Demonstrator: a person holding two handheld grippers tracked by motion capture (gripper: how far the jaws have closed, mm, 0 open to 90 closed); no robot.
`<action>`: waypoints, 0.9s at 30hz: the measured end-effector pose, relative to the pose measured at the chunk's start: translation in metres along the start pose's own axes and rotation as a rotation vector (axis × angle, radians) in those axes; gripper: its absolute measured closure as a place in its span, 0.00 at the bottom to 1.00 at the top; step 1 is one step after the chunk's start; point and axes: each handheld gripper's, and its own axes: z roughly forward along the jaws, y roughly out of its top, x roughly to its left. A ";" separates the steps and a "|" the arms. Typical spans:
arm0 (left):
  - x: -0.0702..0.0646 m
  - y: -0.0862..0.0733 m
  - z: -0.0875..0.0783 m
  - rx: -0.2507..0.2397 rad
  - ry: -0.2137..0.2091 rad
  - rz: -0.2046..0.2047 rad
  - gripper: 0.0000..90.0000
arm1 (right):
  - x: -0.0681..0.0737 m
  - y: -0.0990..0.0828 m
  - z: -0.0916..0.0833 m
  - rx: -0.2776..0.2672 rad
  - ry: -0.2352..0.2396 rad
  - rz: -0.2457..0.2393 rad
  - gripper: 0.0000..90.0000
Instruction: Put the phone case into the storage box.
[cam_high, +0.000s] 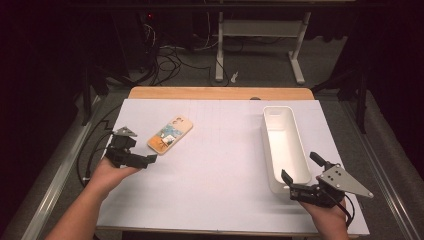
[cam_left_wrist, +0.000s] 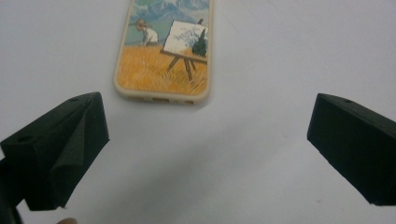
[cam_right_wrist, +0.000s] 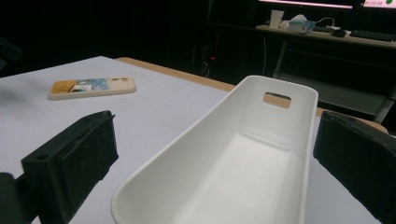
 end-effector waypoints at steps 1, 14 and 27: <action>-0.002 0.003 0.001 0.001 -0.001 0.005 0.00 | 0.000 0.000 0.000 0.000 0.000 -0.001 0.00; -0.014 0.038 0.012 0.031 0.010 0.028 0.00 | 0.000 0.000 0.000 -0.004 0.007 0.003 0.00; -0.011 0.048 0.062 0.159 0.053 0.091 0.00 | -0.001 -0.001 0.001 -0.003 0.008 0.012 0.00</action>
